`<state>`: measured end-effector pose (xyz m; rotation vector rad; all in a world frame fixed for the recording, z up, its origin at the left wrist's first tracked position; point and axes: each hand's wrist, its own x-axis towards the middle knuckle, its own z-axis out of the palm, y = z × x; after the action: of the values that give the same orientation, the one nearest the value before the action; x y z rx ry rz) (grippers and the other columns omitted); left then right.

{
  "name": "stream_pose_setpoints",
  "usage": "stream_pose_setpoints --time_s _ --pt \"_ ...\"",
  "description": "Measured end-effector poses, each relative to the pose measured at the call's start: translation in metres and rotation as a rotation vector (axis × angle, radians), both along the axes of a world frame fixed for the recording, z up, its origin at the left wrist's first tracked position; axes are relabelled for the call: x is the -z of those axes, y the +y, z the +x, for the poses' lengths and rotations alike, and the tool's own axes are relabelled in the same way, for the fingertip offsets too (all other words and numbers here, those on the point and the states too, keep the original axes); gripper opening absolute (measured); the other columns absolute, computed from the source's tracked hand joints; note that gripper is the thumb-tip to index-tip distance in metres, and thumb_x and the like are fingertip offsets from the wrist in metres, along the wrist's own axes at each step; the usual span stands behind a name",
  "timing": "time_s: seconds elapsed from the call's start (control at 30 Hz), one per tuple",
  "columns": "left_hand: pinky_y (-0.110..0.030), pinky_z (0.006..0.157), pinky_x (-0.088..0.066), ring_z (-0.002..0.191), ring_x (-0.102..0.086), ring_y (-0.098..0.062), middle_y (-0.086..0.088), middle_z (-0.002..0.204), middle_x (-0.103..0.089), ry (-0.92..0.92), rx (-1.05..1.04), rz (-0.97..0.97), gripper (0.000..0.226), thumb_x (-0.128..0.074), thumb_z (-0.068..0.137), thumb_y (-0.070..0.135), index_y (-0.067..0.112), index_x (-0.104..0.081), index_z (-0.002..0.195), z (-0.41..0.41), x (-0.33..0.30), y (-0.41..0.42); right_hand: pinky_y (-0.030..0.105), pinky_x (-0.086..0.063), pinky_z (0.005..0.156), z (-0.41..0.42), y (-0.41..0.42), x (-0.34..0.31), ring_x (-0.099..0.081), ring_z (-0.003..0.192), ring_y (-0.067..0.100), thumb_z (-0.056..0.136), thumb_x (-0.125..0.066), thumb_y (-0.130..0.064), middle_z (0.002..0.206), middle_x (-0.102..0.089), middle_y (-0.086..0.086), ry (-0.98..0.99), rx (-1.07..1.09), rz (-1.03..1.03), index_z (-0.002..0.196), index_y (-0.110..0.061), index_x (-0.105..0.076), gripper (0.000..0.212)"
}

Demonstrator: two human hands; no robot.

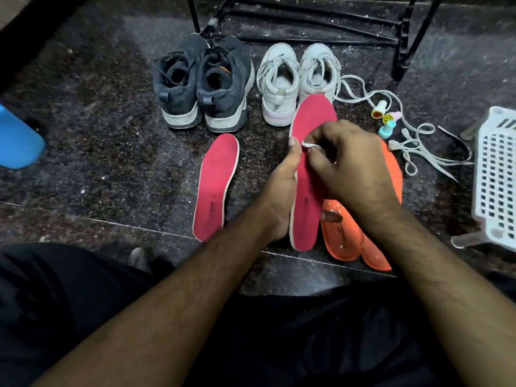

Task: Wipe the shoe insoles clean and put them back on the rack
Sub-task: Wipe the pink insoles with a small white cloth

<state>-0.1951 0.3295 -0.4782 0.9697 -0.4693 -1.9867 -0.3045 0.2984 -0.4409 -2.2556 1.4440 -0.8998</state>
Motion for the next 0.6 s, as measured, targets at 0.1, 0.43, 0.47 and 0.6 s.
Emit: stream_pose_setpoints --time_s 0.1,0.43,0.47,0.6 --pt "-0.042 0.099 -0.049 0.104 -0.065 -0.025 -0.013 0.11 -0.068 0.125 -0.167 0.03 0.07 -0.025 0.098 0.07 0.013 -0.065 0.111 0.009 -0.005 -0.004 0.029 -0.045 0.076 0.009 0.011 0.001 -0.06 0.08 0.015 0.082 -0.066 -0.012 0.085 -0.066 -0.001 -0.038 -0.164 0.028 0.092 -0.014 -0.069 0.01" --pt "-0.051 0.089 -0.048 0.106 -0.058 -0.029 -0.01 0.123 -0.062 0.039 0.012 0.003 0.078 -0.02 0.093 0.077 0.023 -0.056 0.137 0.002 0.002 -0.001 0.024 -0.044 0.077 -0.006 -0.002 -0.002 -0.061 0.08 0.015 0.082 -0.068 -0.014 0.084 -0.065 -0.002 -0.057 0.077 0.013 0.09 -0.015 -0.072 0.008" --pt "-0.049 0.093 -0.045 0.109 -0.059 -0.029 -0.009 0.122 -0.065 0.079 -0.026 0.007 0.075 -0.023 0.096 0.072 0.019 -0.058 0.135 0.002 0.0 -0.001 0.025 -0.044 0.076 -0.002 0.0 -0.003 -0.059 0.08 0.013 0.082 -0.068 -0.013 0.084 -0.065 -0.003 -0.074 0.03 0.005 0.089 -0.015 -0.071 0.008" --pt "-0.034 0.089 -0.051 0.085 -0.068 -0.021 -0.009 0.088 -0.071 0.159 -0.232 0.025 0.063 -0.029 0.103 0.056 0.009 -0.069 0.094 0.018 -0.003 -0.007 0.014 -0.039 0.068 0.011 0.019 0.004 -0.051 0.068 0.001 0.078 -0.07 -0.009 0.075 -0.062 -0.009 0.016 -0.232 0.111 0.083 -0.017 -0.07 0.01"
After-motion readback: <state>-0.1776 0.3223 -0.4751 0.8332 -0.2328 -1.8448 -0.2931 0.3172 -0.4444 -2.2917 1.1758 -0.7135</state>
